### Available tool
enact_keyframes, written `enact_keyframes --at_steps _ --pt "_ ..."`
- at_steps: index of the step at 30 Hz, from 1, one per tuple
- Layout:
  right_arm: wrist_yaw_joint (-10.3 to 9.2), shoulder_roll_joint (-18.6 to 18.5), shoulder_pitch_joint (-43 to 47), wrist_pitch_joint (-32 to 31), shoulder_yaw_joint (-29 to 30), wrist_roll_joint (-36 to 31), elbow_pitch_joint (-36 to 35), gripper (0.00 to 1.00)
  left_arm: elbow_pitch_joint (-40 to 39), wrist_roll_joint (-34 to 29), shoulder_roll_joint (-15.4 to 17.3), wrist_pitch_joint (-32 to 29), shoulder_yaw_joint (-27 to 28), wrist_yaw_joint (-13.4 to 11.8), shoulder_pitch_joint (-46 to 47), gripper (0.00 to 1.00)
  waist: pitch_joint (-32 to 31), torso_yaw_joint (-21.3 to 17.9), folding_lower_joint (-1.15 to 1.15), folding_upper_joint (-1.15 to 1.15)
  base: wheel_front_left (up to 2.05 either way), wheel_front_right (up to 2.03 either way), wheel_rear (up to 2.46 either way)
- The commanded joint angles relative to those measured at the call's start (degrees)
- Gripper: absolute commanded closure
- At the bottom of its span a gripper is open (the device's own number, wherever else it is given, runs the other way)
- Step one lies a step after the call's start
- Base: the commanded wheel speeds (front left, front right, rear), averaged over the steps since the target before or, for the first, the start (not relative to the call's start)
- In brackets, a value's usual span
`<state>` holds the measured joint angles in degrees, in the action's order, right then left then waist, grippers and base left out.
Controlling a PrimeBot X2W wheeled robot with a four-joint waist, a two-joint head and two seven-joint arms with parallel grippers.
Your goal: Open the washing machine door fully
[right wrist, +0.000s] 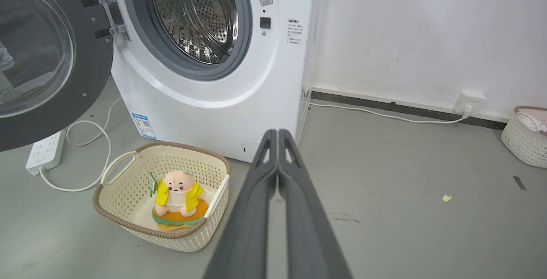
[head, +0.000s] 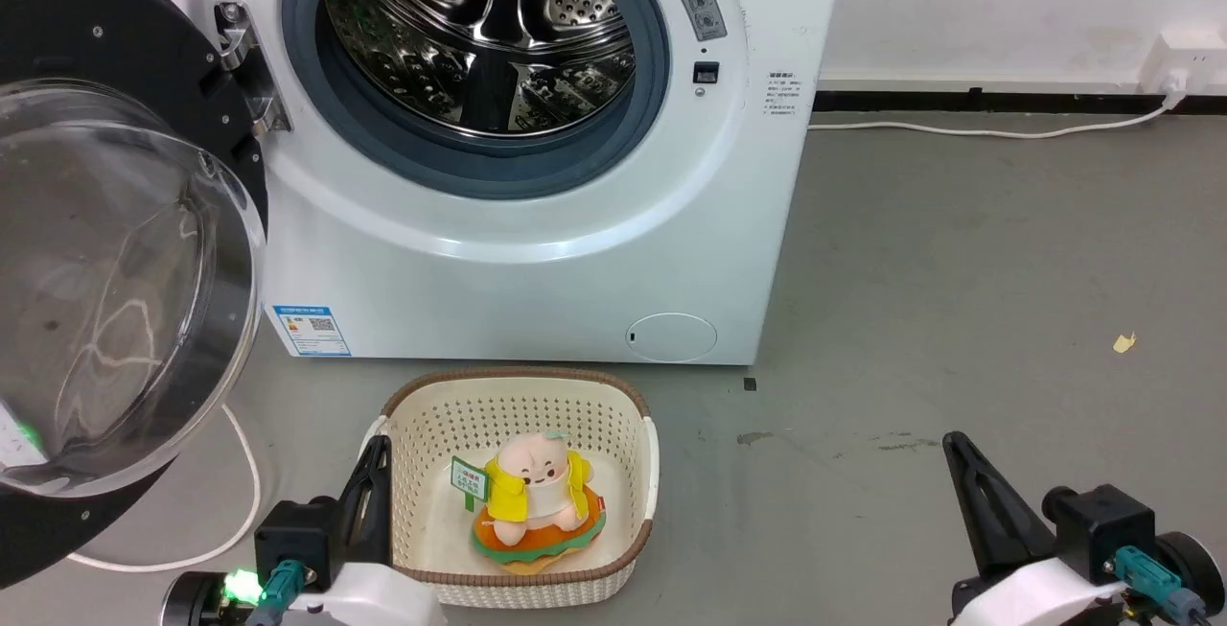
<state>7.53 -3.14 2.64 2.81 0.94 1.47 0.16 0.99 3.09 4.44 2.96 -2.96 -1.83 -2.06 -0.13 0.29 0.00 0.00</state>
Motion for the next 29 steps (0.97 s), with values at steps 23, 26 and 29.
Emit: enact_keyframes --at_steps 23,26,29 --pt "-0.04 0.26 -2.64 -2.81 -0.94 -1.47 -0.16 1.0 -0.99 -3.09 -1.57 -2.96 2.96 1.83 2.06 1.0 0.13 -0.29 0.0 0.0 0.0 0.0 0.0" --pt "-0.04 0.26 -2.64 -2.81 -0.94 -1.47 -0.16 1.0 -0.99 -3.09 -1.57 -2.96 2.96 1.83 2.06 1.0 0.13 -0.29 0.0 0.0 0.0 0.0 0.0" --pt "-0.04 0.26 -2.64 -2.81 -0.94 -1.47 -0.16 1.0 -0.99 -3.09 -1.57 -2.96 2.96 1.83 2.06 1.0 0.13 -0.29 0.0 0.0 0.0 0.0 0.0"
